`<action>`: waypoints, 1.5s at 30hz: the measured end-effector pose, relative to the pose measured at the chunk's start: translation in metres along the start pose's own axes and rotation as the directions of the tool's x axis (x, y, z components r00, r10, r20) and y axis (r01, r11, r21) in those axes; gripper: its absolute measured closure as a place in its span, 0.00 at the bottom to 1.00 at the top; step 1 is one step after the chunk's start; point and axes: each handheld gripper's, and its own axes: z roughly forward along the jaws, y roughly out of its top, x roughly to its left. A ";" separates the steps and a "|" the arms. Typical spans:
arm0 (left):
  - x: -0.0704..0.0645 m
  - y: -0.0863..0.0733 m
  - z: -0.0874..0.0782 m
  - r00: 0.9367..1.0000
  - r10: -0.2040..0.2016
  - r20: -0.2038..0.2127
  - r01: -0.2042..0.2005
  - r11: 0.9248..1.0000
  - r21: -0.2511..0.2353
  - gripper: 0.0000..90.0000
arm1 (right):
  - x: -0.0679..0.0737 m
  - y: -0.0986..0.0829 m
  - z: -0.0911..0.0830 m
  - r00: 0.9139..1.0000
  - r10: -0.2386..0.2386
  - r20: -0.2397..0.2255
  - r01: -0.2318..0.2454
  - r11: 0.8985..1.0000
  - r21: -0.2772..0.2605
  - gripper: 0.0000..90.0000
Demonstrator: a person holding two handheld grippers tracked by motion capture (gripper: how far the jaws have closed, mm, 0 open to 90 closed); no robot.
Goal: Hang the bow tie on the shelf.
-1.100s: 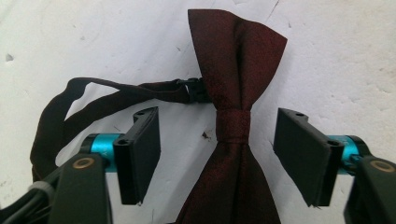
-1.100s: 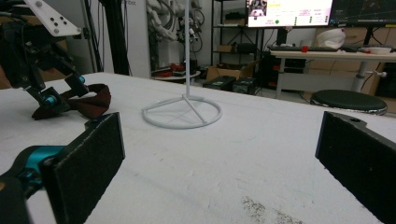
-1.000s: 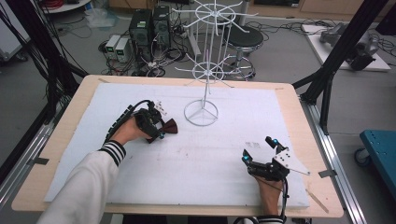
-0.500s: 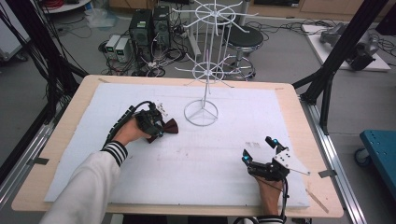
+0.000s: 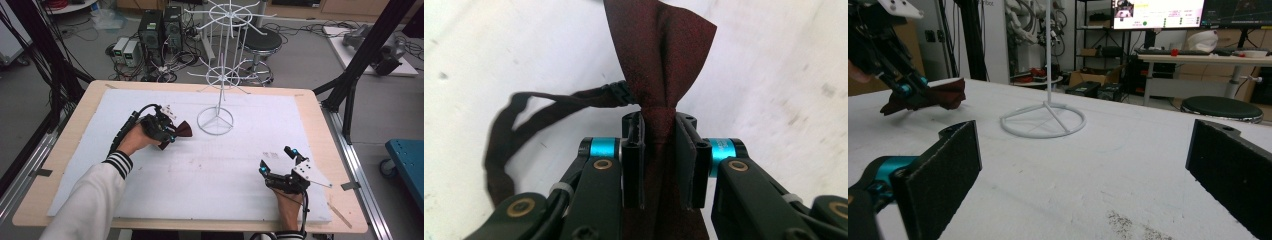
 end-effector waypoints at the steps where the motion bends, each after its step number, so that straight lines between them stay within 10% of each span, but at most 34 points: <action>1: 0.000 0.000 -0.003 1.000 -0.020 -0.002 0.020 0.999 -0.027 0.84 | 0.000 0.000 0.000 1.000 0.001 0.000 -0.001 1.000 0.000 0.01; 5: 0.003 0.000 -0.018 0.998 -0.065 0.004 0.066 0.991 -0.113 0.84 | 0.000 0.000 0.000 1.000 -0.002 0.001 0.002 1.000 0.001 0.01; 16: 0.010 -0.001 -0.044 0.989 -0.144 0.023 0.144 0.938 -0.315 0.84 | 0.000 0.000 0.000 1.000 -0.003 -0.003 0.003 1.000 0.000 0.01; 19: 0.010 -0.001 -0.048 0.987 -0.159 0.036 0.161 0.921 -0.356 0.84 | 0.000 0.000 0.000 1.000 -0.004 -0.002 0.004 1.000 0.000 0.01; 20: 0.010 0.000 -0.051 0.984 -0.170 0.047 0.175 0.904 -0.390 0.84 | 0.000 0.000 0.000 1.000 -0.004 -0.001 0.004 1.000 0.000 0.01; 28: 0.013 -0.001 -0.061 0.968 -0.246 0.053 0.243 0.857 -0.454 0.84 | 0.000 0.000 0.000 1.000 -0.004 -0.001 0.004 1.000 0.001 0.01; 45: 0.018 -0.002 -0.075 0.953 -0.303 -0.012 0.248 0.801 -0.545 0.85 | 0.000 0.000 0.000 1.000 -0.006 -0.002 0.006 1.000 0.000 0.01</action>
